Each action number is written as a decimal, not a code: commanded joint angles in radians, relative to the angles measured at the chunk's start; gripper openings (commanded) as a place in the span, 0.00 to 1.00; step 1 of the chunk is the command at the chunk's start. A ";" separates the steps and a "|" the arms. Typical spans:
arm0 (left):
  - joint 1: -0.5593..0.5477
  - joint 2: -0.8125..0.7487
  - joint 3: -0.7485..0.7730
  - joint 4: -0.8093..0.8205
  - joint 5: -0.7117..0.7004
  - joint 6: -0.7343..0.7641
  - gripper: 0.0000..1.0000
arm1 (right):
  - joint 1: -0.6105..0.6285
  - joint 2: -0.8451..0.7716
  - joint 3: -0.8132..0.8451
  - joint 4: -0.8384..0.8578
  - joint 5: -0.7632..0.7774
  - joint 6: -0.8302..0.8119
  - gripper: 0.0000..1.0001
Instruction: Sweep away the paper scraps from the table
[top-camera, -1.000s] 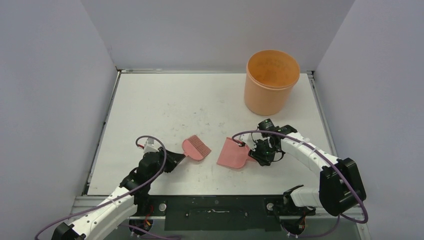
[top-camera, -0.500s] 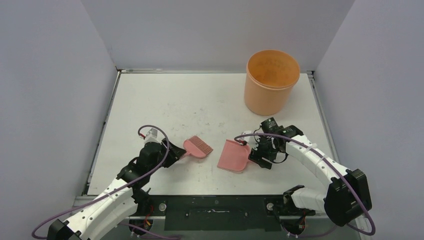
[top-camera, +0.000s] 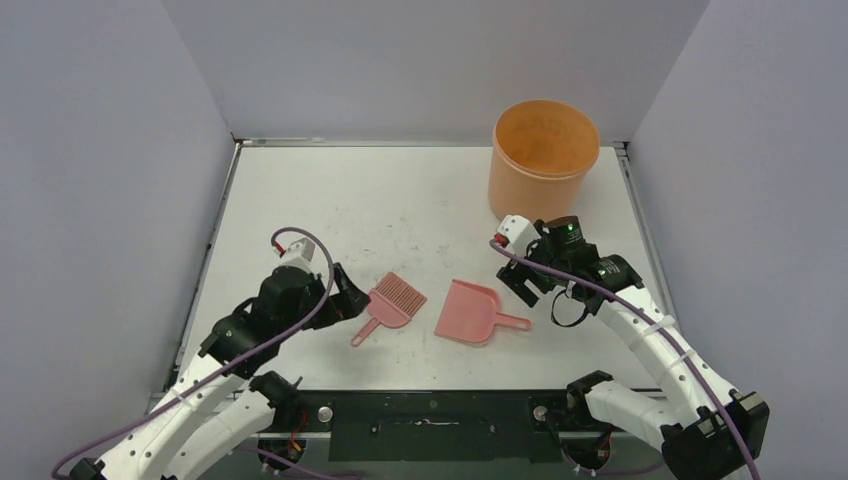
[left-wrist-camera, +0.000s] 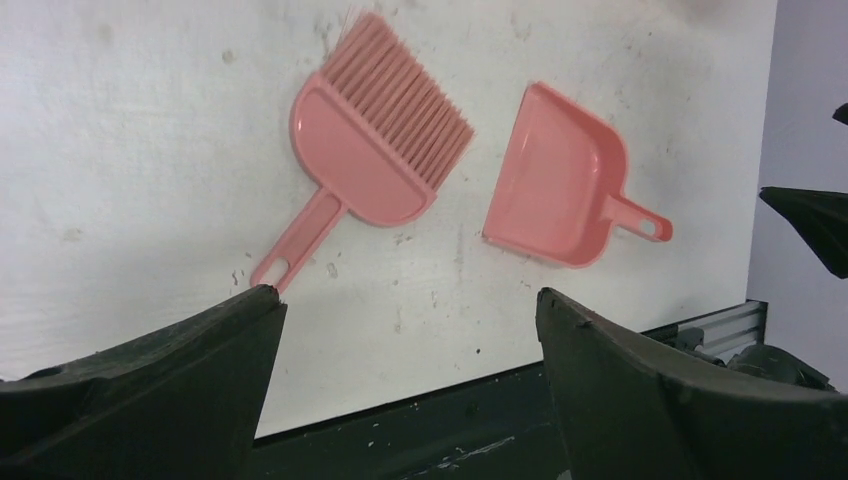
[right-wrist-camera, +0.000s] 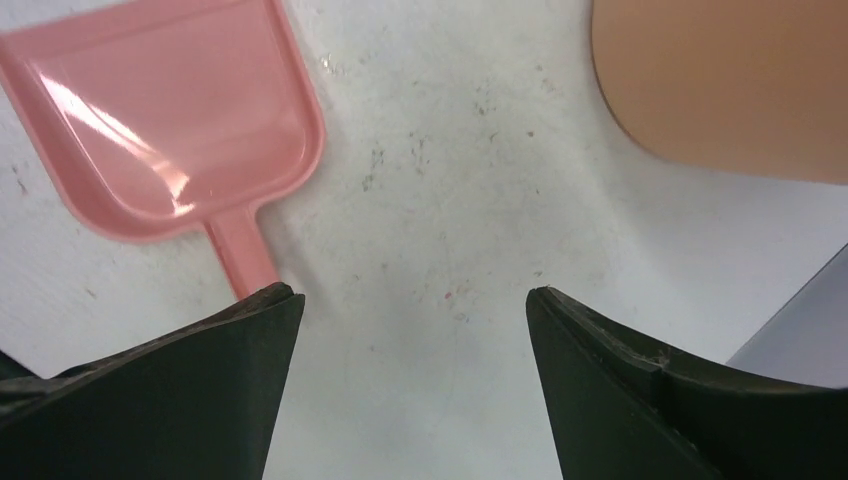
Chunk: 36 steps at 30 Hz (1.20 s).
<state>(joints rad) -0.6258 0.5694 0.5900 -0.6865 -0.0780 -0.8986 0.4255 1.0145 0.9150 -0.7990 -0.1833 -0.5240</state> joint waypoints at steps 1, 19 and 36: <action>-0.003 0.214 0.294 -0.057 -0.109 0.330 0.96 | -0.005 0.006 0.019 0.222 -0.034 0.212 0.87; 0.048 0.059 0.059 0.353 -0.350 0.653 0.96 | -0.307 -0.204 -0.295 0.738 0.086 0.592 0.90; 0.052 0.140 0.083 0.317 -0.295 0.645 0.97 | -0.359 -0.190 -0.293 0.717 -0.006 0.621 0.90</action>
<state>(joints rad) -0.5797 0.7231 0.6472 -0.4065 -0.3885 -0.2646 0.0803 0.8299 0.5983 -0.1425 -0.1665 0.0841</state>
